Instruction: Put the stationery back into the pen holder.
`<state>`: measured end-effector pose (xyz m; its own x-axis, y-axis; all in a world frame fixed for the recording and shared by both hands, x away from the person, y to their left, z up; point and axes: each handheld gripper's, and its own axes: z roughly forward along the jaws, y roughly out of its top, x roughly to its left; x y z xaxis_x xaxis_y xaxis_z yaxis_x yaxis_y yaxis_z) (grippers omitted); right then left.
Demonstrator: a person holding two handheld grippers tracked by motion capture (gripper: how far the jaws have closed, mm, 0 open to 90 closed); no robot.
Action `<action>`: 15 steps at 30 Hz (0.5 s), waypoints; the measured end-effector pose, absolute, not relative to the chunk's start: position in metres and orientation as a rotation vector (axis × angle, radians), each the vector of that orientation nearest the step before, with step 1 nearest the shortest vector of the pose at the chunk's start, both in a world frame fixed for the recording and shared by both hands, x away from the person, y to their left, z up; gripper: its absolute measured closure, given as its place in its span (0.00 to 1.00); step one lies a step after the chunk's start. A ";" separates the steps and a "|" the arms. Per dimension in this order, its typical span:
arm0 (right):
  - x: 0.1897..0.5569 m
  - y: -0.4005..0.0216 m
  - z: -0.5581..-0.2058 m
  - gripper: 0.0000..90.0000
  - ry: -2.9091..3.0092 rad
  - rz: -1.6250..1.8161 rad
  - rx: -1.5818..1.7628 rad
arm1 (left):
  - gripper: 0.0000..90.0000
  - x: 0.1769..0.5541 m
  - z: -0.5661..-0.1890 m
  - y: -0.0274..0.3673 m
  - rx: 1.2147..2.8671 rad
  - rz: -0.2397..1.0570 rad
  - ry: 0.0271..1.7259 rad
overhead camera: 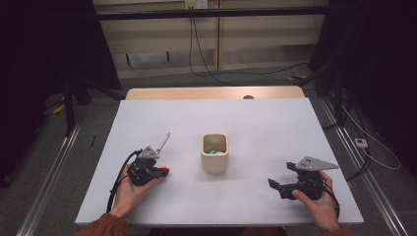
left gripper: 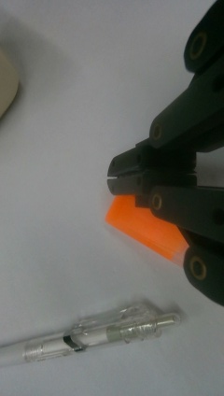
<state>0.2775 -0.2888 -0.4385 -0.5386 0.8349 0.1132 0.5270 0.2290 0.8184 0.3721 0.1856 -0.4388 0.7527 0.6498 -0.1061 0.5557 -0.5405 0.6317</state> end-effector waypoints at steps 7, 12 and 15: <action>0.278 -0.288 -0.439 0.07 2.161 1.222 1.262 | 1.00 0.376 -0.442 0.185 2.289 0.161 0.908; 0.278 -0.288 -0.439 0.07 2.163 1.219 1.261 | 0.99 0.377 -0.442 0.185 2.284 0.179 0.910; 0.278 -0.287 -0.439 0.07 2.164 1.219 1.259 | 0.99 0.377 -0.443 0.186 2.268 0.161 0.918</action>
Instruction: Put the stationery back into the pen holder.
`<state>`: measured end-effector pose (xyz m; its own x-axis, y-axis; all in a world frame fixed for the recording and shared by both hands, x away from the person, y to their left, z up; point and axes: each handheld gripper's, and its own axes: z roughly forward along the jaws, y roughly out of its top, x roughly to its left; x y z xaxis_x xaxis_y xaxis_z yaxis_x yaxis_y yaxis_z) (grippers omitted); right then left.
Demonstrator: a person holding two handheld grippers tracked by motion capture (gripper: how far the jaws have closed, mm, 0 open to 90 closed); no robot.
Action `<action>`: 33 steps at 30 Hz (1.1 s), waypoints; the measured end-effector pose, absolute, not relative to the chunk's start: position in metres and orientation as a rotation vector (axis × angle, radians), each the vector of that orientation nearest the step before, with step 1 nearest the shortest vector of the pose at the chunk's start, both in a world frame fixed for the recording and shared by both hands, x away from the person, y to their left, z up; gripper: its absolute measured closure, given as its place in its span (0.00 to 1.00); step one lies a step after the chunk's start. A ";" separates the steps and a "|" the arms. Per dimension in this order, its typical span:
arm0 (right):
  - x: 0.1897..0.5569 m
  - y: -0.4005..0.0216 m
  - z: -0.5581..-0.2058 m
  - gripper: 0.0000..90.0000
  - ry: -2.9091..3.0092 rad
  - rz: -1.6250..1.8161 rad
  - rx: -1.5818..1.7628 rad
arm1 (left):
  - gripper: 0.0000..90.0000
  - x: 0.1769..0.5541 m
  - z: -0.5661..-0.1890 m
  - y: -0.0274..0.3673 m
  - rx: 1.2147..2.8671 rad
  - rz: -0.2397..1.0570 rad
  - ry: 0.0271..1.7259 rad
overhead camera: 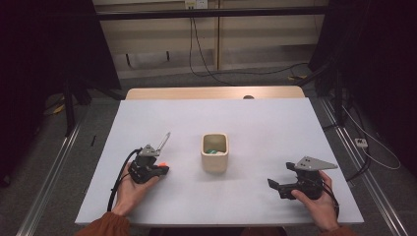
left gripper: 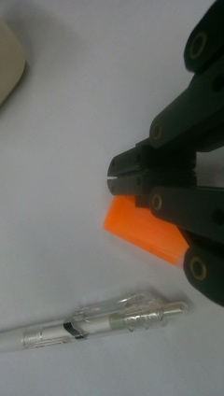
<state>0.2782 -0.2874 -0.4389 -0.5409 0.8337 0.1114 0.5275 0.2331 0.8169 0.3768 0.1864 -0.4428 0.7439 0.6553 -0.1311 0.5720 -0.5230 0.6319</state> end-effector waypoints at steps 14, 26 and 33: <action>0.277 -0.289 -0.438 0.07 2.155 1.225 1.256 | 0.69 0.364 -0.414 0.224 2.107 0.154 0.879; 0.277 -0.289 -0.437 0.07 2.155 1.225 1.251 | 0.13 0.366 -0.410 0.229 2.193 0.196 0.891; 0.277 -0.289 -0.437 0.07 2.155 1.225 1.253 | 0.12 0.368 -0.417 0.227 2.254 0.245 0.845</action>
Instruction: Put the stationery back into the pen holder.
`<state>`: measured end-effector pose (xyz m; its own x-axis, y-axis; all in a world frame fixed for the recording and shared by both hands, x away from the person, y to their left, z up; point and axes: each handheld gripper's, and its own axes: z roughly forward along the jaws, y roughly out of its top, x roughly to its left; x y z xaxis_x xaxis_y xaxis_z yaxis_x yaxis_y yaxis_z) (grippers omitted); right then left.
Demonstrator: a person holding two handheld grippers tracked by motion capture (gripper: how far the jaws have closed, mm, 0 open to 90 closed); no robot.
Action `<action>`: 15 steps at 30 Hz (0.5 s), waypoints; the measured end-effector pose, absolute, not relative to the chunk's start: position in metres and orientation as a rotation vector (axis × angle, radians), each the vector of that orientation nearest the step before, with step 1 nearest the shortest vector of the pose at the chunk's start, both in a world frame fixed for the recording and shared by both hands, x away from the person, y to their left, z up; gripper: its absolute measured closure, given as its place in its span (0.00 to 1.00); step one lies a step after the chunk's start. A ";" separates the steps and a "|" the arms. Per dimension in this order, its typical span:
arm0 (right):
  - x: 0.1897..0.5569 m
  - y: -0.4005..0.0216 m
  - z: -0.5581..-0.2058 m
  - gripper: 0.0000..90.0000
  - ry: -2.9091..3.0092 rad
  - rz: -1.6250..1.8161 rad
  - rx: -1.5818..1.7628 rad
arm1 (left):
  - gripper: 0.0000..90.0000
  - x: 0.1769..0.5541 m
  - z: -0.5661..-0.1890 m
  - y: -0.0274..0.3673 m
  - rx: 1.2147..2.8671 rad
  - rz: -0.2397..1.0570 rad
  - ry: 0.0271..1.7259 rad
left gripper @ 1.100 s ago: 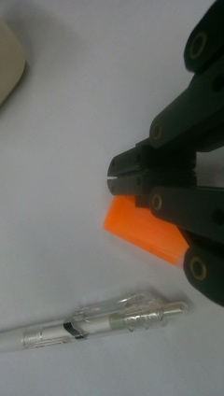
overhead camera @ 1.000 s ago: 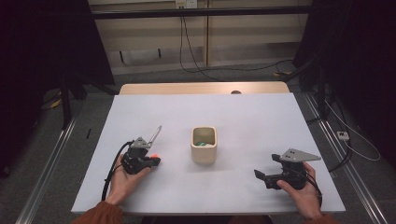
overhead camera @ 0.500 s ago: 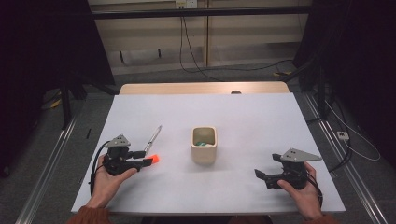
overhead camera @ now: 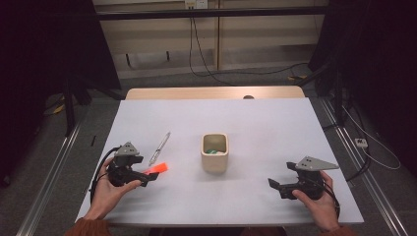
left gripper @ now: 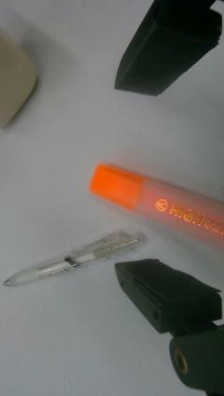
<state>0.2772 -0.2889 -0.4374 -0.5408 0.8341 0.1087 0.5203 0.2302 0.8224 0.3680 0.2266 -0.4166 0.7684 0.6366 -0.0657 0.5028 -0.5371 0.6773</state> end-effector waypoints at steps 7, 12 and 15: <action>0.277 -0.289 -0.437 0.07 2.157 1.225 1.251 | 0.17 0.368 -0.423 0.212 2.359 0.276 0.786; 0.277 -0.289 -0.437 0.07 2.157 1.223 1.251 | 0.36 0.373 -0.424 0.211 2.408 0.263 0.762; 0.277 -0.288 -0.437 0.07 2.159 1.225 1.251 | 0.43 0.374 -0.424 0.208 2.428 0.277 0.767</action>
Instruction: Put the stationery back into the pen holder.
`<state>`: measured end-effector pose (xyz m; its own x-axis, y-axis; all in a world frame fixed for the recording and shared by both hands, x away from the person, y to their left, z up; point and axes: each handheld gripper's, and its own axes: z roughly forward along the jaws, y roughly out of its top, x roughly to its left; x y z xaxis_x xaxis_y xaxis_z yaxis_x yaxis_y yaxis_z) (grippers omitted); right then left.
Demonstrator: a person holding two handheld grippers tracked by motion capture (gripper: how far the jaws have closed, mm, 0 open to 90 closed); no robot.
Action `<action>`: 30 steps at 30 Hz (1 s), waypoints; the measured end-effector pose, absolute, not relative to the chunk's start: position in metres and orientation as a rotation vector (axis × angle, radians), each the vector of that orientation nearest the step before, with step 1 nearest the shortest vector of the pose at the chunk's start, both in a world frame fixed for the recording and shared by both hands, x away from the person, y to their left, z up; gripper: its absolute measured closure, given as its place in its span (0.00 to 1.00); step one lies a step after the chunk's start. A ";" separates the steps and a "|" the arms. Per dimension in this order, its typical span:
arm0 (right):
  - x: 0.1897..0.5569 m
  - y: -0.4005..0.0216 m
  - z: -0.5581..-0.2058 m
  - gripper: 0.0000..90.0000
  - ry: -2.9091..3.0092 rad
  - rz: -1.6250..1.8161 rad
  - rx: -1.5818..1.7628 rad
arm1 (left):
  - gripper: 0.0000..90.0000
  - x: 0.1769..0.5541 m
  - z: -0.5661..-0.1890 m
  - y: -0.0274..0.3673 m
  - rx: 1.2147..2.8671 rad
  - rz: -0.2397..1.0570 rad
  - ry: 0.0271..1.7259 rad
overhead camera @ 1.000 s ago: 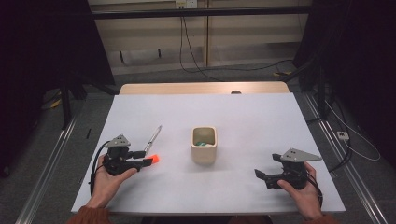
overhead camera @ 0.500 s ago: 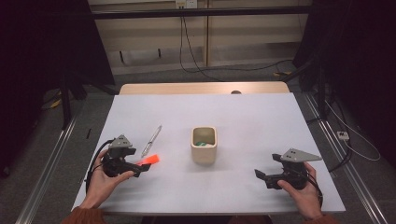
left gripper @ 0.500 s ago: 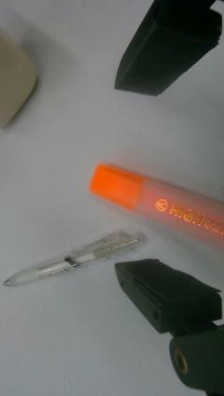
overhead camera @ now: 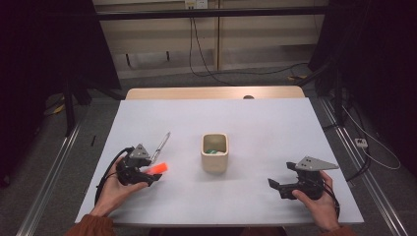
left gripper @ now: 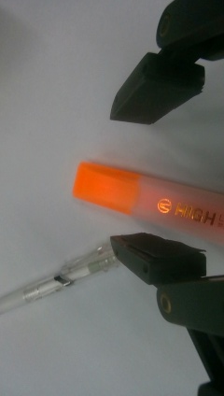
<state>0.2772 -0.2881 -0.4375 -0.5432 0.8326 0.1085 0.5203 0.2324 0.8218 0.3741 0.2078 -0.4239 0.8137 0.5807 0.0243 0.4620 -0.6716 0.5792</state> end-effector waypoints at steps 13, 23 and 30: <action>0.277 -0.288 -0.438 0.07 2.165 1.223 1.241 | 0.59 0.386 -0.432 0.200 2.480 0.241 0.773; 0.278 -0.288 -0.438 0.07 2.164 1.223 1.248 | 0.64 0.391 -0.432 0.198 2.501 0.186 0.789; 0.277 -0.288 -0.438 0.07 2.166 1.222 1.243 | 0.74 0.392 -0.431 0.198 2.509 0.157 0.805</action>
<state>0.2774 -0.2881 -0.4378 -0.5484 0.8295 0.1053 0.5190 0.2390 0.8206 0.3917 0.1979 -0.4311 0.8188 0.5726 -0.0409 0.5154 -0.7019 0.4916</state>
